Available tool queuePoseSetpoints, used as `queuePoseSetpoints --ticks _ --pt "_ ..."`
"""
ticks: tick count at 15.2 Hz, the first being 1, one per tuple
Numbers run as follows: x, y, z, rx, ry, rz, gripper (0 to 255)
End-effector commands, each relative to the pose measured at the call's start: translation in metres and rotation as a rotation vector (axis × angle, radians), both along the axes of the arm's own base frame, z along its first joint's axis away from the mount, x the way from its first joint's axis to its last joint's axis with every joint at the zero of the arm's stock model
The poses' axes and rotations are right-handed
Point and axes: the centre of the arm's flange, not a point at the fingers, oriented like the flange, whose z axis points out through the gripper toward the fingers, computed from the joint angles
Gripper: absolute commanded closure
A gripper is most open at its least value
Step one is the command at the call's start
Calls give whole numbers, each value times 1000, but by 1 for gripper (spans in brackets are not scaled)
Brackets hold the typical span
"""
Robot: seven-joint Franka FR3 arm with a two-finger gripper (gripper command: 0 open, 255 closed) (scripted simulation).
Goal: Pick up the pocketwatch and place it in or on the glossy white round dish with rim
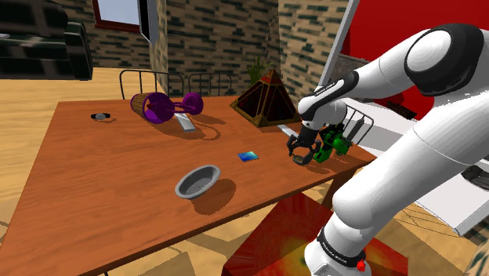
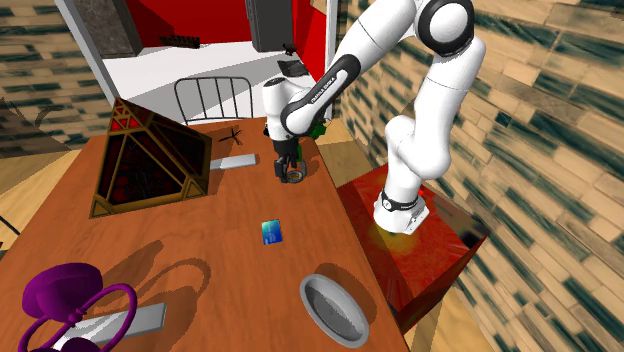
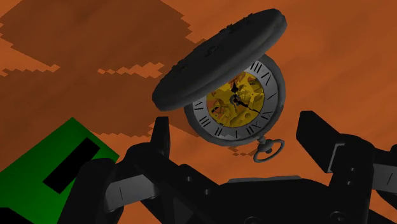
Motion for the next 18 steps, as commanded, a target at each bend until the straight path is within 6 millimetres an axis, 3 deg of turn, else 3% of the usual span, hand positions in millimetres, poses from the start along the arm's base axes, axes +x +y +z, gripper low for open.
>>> queuePoseSetpoints --ticks 1,2,11,18 --pt "0 0 0 0 0 0 0" --pt "0 0 0 0 0 0 255" --pt "0 0 0 0 0 0 255" --pt "0 0 37 0 0 0 255"
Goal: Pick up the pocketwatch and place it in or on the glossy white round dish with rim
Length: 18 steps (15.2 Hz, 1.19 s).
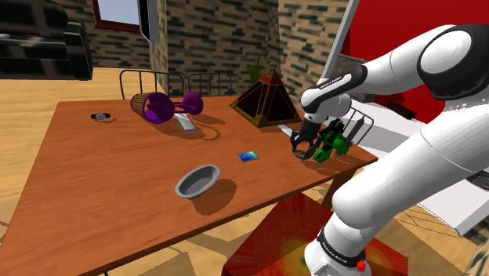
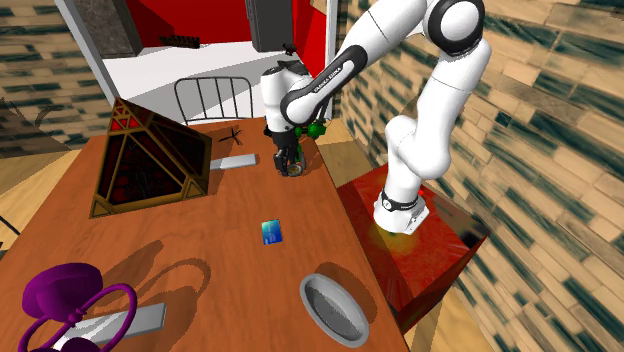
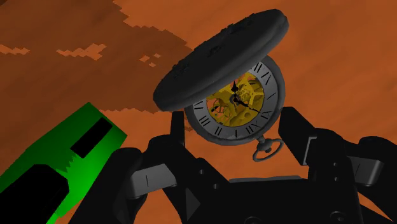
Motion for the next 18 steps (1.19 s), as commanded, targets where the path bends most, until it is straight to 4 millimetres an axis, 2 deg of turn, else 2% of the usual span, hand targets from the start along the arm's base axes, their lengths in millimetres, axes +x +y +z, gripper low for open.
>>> queuePoseSetpoints --ticks 1,15,18 --pt "-1 0 10 0 1 0 255" --pt "-1 0 82 0 1 0 255" --pt "13 37 81 0 1 0 255"
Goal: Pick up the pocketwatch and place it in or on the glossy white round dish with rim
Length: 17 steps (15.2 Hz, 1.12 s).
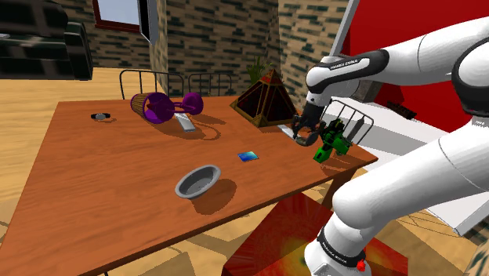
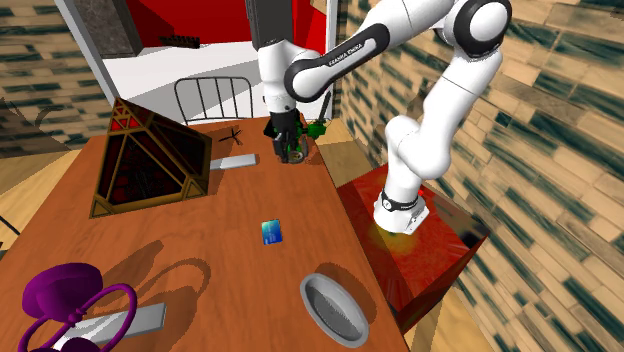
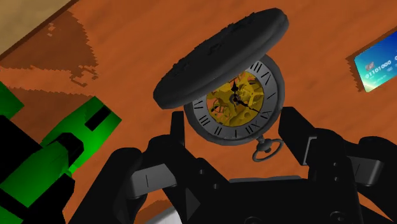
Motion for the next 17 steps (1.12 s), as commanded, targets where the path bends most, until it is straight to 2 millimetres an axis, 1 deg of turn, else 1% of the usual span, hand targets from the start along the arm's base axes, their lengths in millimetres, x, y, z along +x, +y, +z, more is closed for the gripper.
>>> queuePoseSetpoints --ticks 1,17 --pt "8 22 0 0 0 -1 255" --pt "83 219 -7 0 0 -1 255"
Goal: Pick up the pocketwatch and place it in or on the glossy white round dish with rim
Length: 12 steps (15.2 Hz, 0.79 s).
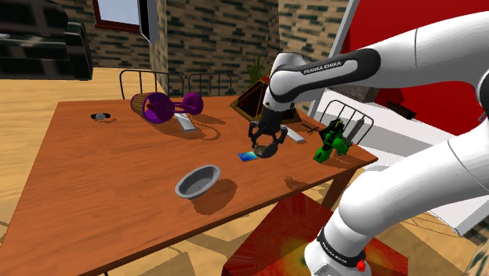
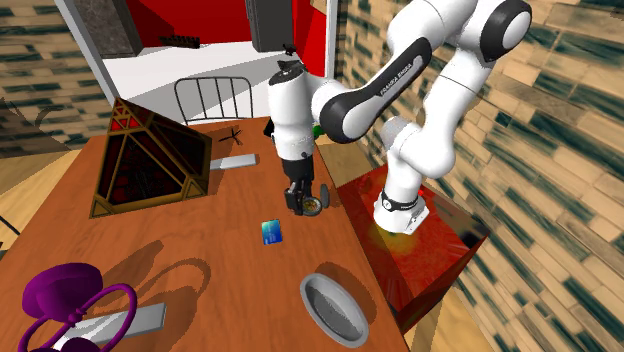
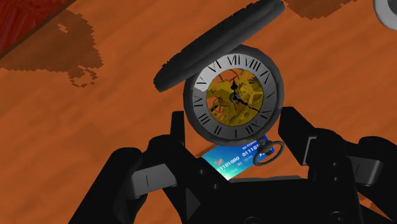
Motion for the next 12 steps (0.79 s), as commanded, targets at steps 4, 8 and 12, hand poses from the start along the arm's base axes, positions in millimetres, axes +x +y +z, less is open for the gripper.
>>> queuePoseSetpoints --ticks 4,8,12 --pt "23 62 -4 1 0 -1 255" --pt "42 111 -6 1 0 -1 255" --pt "61 161 -8 1 0 -1 255"
